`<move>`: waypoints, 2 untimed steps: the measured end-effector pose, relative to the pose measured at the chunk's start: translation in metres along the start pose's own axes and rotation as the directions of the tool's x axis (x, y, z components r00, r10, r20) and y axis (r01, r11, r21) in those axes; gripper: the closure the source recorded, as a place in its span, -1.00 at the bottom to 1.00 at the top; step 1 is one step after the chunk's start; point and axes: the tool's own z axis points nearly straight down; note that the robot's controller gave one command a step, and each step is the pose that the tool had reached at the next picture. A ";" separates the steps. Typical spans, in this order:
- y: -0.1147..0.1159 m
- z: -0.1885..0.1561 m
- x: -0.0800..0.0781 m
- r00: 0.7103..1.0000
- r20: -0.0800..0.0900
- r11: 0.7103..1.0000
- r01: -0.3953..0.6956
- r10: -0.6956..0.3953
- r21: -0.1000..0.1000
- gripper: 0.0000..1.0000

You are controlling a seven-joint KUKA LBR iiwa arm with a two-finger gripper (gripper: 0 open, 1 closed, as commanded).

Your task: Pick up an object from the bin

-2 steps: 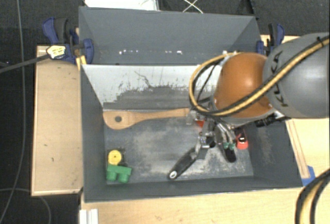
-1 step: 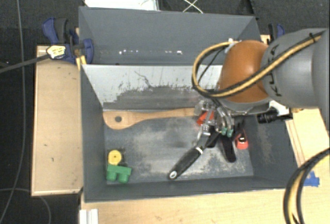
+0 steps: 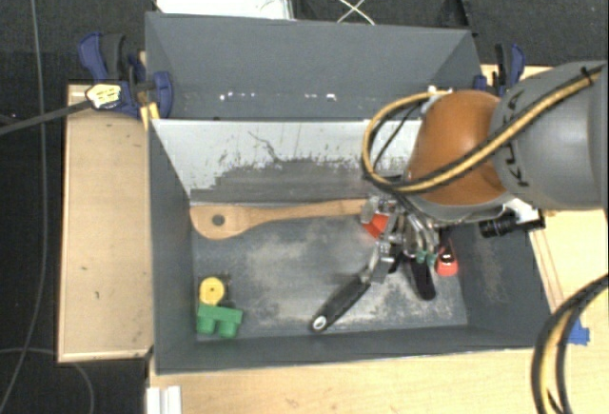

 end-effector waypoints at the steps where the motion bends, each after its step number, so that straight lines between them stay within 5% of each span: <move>1: -0.005 0.007 0.010 0.999 -0.006 0.999 0.050 -0.050 0.001 -1.00; 2: -0.055 0.037 -0.013 0.924 0.001 0.924 0.383 -0.383 -0.007 1.00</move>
Offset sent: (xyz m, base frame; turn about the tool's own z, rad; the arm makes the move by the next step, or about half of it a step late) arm 0.0012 -0.0606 -0.0396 -0.3914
